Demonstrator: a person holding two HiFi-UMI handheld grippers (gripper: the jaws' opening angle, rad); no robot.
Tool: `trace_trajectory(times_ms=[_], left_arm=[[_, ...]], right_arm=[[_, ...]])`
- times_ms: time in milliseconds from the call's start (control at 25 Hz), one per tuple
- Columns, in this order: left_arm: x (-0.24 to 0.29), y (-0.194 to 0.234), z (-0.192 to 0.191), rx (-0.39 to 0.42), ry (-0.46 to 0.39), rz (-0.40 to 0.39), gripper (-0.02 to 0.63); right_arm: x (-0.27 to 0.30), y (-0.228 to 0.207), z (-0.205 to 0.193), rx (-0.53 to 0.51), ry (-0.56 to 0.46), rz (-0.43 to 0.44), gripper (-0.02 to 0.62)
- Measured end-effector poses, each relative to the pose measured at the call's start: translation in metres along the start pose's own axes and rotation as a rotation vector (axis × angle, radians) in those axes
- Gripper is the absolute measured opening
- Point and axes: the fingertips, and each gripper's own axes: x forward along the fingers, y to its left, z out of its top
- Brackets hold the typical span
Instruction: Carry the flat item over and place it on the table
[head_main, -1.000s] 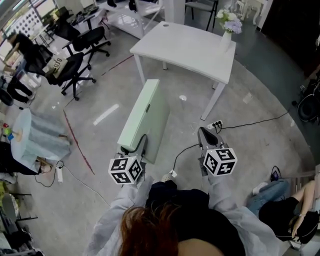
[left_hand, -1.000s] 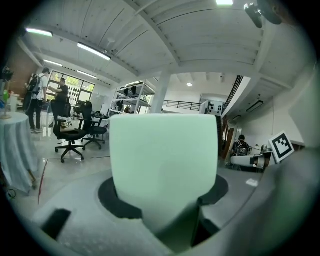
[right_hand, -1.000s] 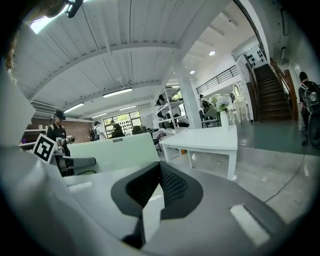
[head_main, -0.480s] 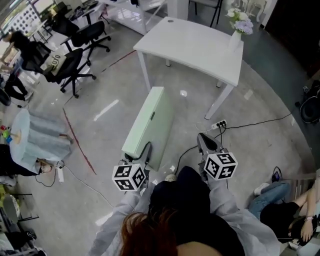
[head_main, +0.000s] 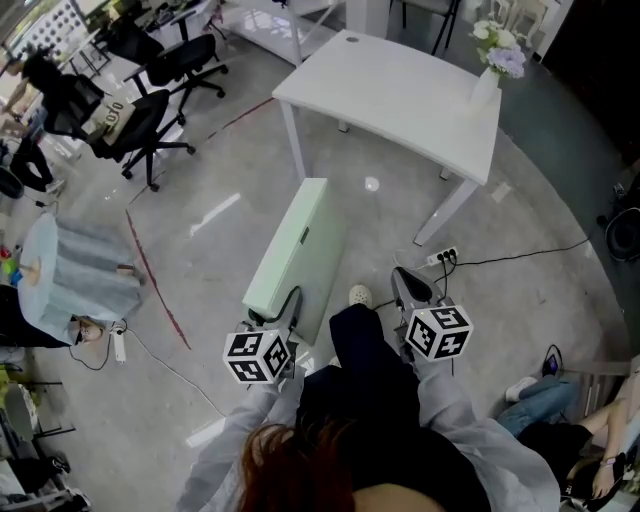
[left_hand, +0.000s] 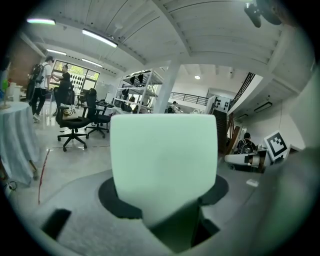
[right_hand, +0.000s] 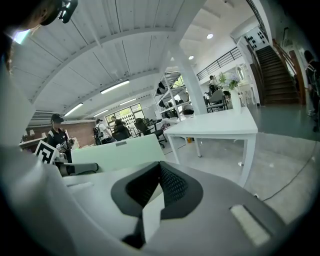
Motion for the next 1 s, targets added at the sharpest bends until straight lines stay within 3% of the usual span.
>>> trace_trajectory(times_ms=[360, 640, 1000], left_arm=[[0.106, 0.011, 0.085, -0.004, -0.07, -0.008, 0.267], [0.175, 0.003, 0.164, -0.043, -0.195, -0.038, 0.267], [0.229, -0.007, 0.199, -0.044, -0.251, -0.043, 0.267]], right_arm=[[0.08, -0.06, 0.087, -0.042, -0.028, 0.0, 0.008], [0.135, -0.108, 0.161, -0.071, -0.074, 0.02, 0.008], [0.174, -0.15, 0.196, -0.081, -0.097, 0.038, 0.008]])
